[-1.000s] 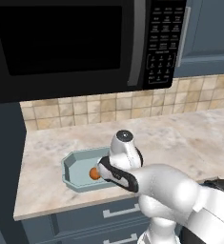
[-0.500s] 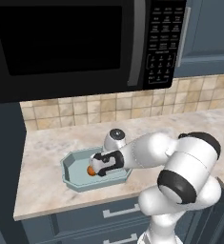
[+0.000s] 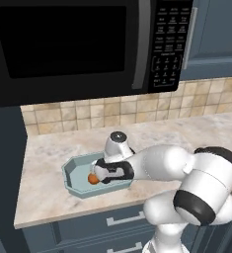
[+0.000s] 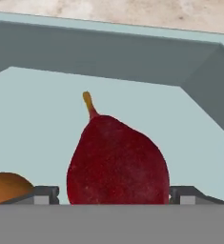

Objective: Pick the tangerine and pear from the fridge and place them inside the tupperware on the counter.

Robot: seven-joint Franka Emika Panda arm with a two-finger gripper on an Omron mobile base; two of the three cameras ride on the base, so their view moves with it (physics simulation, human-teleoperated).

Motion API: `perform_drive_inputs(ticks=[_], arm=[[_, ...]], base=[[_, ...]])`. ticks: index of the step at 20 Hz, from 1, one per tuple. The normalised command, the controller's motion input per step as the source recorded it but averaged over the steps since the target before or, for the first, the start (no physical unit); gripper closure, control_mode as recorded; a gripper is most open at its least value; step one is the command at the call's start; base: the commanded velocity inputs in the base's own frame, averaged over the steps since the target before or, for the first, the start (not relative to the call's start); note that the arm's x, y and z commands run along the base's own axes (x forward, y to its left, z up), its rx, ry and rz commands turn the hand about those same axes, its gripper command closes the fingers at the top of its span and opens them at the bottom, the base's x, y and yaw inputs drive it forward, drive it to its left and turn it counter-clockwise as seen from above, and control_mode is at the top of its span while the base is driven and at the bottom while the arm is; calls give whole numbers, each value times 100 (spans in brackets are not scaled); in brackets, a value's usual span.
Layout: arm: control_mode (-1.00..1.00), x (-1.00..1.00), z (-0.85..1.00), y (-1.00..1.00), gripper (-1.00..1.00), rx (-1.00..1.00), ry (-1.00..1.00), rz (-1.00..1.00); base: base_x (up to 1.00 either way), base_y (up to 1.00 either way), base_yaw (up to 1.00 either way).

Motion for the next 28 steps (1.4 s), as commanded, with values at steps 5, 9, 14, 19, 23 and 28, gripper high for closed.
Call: perform_drive_inputs(ticks=[5,9,14,19,23,28], arm=[[-100,-75,45,-7,-100,0,1,0],[-100,-58,69,-23,-100,0,-4,0],[-100,-99,60,-27,-100,0,-2,0],[-100,-100,47,-41,-100,0,-10,0],[-100,-99,53,-51,-100,0,-20,0],[-100,-77,62,-41,-100,0,-32,0]], base=[[0,0,0],[0,0,0],[0,0,0],[0,0,0],[0,0,0],[0,0,0]])
